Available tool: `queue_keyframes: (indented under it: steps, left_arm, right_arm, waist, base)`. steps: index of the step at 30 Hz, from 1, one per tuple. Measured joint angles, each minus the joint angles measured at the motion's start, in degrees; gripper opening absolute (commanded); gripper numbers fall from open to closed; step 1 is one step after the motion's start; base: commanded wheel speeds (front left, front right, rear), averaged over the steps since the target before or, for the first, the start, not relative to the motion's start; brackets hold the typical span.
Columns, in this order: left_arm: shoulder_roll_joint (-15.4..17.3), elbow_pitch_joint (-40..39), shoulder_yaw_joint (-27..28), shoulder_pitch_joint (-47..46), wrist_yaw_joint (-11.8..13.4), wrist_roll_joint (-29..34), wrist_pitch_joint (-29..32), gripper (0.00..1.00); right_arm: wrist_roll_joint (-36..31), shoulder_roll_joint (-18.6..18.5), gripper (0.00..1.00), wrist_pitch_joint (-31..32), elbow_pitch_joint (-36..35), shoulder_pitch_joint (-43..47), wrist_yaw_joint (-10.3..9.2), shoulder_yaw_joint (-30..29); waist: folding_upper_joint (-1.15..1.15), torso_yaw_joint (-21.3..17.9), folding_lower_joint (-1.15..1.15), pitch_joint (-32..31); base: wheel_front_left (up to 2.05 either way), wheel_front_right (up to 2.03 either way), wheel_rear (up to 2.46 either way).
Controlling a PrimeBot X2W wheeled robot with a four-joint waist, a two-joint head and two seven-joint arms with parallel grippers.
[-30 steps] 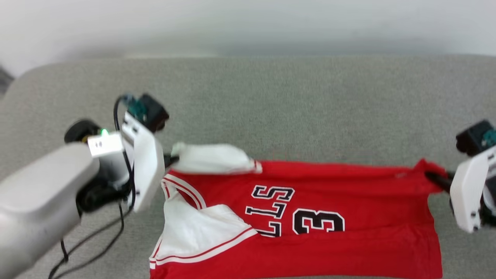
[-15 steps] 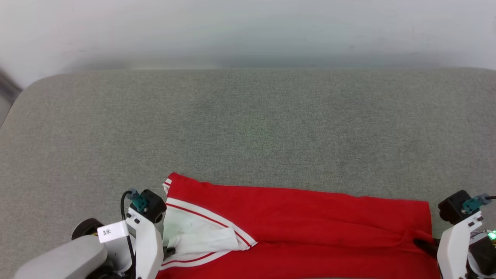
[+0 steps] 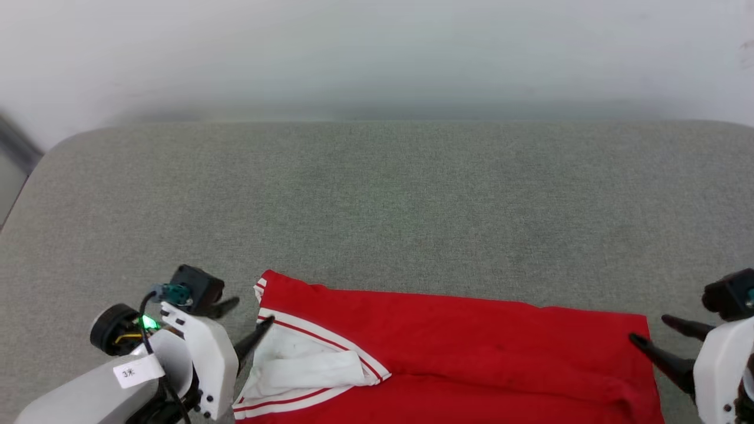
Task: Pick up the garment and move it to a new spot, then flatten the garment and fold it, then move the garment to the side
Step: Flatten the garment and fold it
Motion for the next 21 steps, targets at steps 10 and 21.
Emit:
queue_keyframes:
  steps: [10, 21]
  left_arm:
    - [-2.3, -1.4, 7.9, 4.59, 15.77, 5.98, -18.76, 1.0]
    - [-11.11, -5.23, 27.05, 14.66, 23.31, 21.81, -19.81, 1.0]
  right_arm:
    - [5.41, 0.77, 1.0, -0.02, -1.83, 5.29, -0.01, -15.08]
    - [12.68, 7.22, 1.0, 3.75, 4.98, 9.71, -0.01, -19.64]
  waist:
    - [0.0, 0.29, 0.01, 0.03]
    - [0.0, 2.26, 0.01, 2.03]
  base:
    - [0.0, 0.0, 0.0]
    - [0.0, 0.0, 0.0]
